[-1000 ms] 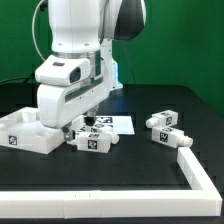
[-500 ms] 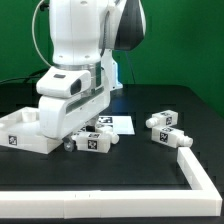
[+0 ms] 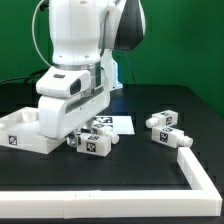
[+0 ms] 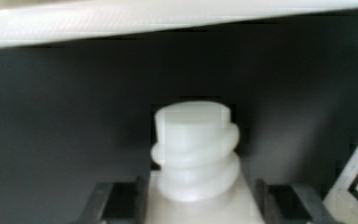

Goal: Assemble one leg

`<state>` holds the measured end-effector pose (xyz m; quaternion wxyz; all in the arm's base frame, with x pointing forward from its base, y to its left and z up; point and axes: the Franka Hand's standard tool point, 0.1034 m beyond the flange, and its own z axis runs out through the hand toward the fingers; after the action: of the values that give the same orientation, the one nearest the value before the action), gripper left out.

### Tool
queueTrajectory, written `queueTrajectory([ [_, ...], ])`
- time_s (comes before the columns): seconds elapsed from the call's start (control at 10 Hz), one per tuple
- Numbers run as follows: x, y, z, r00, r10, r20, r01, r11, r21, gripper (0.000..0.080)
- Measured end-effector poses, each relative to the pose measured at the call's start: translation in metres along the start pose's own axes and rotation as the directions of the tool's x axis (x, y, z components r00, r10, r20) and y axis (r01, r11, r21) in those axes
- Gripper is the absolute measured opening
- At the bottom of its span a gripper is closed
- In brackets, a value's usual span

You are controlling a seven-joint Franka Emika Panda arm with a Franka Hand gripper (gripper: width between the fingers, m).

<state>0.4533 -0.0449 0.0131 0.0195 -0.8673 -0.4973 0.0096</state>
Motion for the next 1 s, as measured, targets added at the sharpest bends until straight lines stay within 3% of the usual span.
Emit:
queueTrajectory([
  [0.2,-0.004,0.010,-0.004,1.000,0.008,0.010,-0.008,1.000,0.012,0.0285],
  [0.3,-0.006,0.036,-0.018,1.000,0.018,0.018,-0.018,1.000,0.006,0.0285],
  [0.4,-0.006,0.061,-0.034,1.000,0.018,0.024,-0.018,1.000,-0.014,0.0285],
  [0.6,-0.011,0.083,-0.048,0.999,0.016,0.028,-0.015,0.999,-0.029,0.0285],
  [0.7,-0.019,0.092,-0.052,1.000,0.014,0.023,-0.013,0.999,-0.053,0.0285],
  [0.8,-0.026,0.089,-0.048,1.000,0.024,0.019,-0.023,0.997,-0.069,0.0285],
  [1.0,-0.023,0.087,-0.047,1.000,0.020,0.021,-0.018,0.998,-0.059,0.0285],
])
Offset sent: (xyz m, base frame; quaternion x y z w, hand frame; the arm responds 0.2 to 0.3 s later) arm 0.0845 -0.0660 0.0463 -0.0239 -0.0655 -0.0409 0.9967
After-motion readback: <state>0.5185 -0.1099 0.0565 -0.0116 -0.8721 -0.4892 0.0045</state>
